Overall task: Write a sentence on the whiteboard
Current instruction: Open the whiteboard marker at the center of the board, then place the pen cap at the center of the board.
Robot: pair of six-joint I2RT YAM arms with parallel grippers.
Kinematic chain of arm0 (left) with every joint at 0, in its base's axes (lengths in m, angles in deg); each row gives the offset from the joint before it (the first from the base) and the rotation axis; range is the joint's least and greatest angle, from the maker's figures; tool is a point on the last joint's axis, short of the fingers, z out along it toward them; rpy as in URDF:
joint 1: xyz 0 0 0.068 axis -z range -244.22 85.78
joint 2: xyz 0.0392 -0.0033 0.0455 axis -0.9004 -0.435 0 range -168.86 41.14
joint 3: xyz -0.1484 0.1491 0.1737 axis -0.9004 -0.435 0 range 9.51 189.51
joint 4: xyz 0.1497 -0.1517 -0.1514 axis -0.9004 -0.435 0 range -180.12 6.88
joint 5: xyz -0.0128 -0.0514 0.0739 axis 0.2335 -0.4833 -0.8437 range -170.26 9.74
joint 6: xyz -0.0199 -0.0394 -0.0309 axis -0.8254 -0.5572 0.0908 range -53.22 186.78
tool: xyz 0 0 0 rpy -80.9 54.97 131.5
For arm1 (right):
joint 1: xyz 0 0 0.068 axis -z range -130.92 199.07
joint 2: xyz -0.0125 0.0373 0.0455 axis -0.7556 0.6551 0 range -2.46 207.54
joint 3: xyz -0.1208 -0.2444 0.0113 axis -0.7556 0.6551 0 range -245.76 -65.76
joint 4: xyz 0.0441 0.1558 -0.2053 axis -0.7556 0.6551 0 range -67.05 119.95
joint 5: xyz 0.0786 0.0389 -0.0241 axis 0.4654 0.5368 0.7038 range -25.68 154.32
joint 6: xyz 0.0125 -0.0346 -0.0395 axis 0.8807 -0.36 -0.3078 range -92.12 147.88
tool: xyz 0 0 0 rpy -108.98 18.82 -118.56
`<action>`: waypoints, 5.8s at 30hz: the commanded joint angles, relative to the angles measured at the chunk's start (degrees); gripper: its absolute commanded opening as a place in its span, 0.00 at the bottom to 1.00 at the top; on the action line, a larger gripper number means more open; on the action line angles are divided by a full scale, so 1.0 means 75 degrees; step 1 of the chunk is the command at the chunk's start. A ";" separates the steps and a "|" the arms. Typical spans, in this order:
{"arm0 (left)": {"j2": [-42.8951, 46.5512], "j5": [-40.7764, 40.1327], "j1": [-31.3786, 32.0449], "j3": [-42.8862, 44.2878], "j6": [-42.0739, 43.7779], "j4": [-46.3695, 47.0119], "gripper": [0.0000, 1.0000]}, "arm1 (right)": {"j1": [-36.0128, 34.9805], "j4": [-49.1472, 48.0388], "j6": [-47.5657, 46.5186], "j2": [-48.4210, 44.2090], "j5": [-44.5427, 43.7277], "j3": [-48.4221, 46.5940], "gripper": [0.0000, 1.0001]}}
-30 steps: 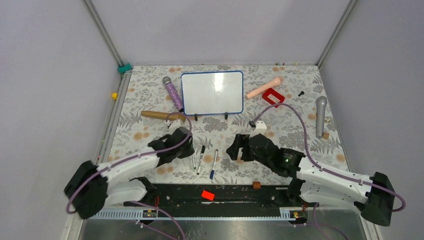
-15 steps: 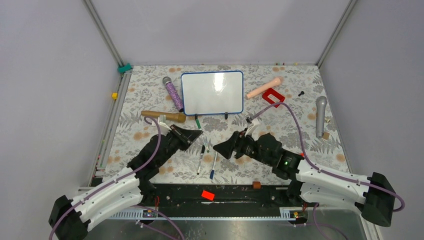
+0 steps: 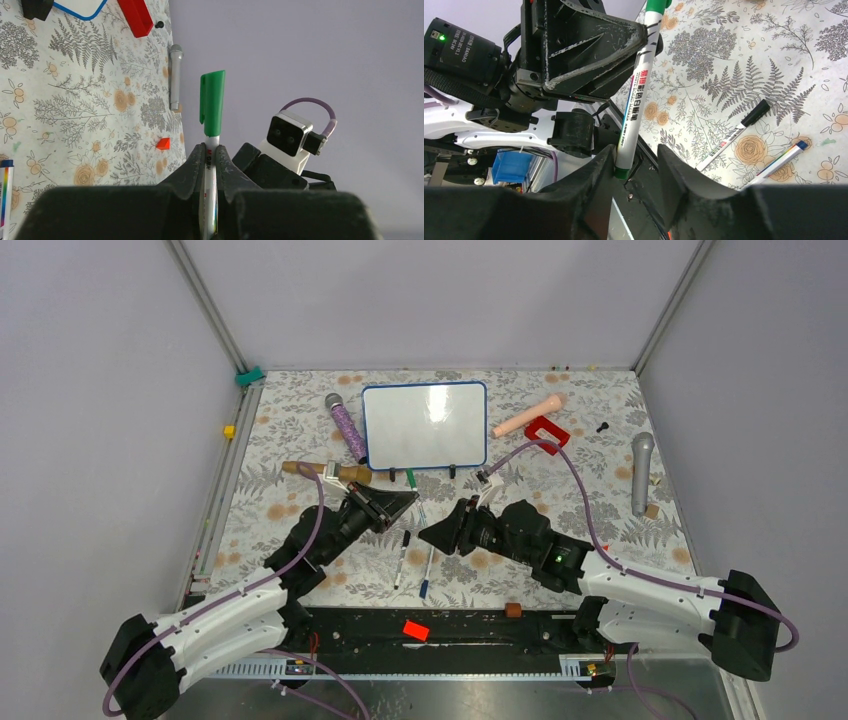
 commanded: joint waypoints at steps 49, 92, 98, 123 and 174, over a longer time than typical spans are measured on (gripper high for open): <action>-0.0838 0.6688 -0.2619 0.2290 0.2731 -0.2634 0.05 | 0.0924 0.4419 -0.0977 -0.0043 0.3210 -0.2465 0.00; 0.0784 0.2115 -0.1872 0.0193 -0.0992 0.0292 0.00 | 0.0788 -0.2465 0.1480 0.0331 0.0502 -0.0374 0.56; 0.0589 0.2463 -0.1869 0.0269 -0.0921 0.0233 0.00 | 0.0793 -0.1516 0.1258 0.0388 0.0828 -0.0834 0.55; 0.0411 0.3100 -0.2613 0.0004 -0.0870 -0.0112 0.00 | 0.0843 -0.0931 0.1262 -0.0183 0.0656 -0.0364 0.00; -0.0658 0.0995 -0.2001 0.1542 0.6082 -0.4176 0.99 | 0.1248 0.7047 -0.0575 0.0193 -0.1566 -0.2567 0.00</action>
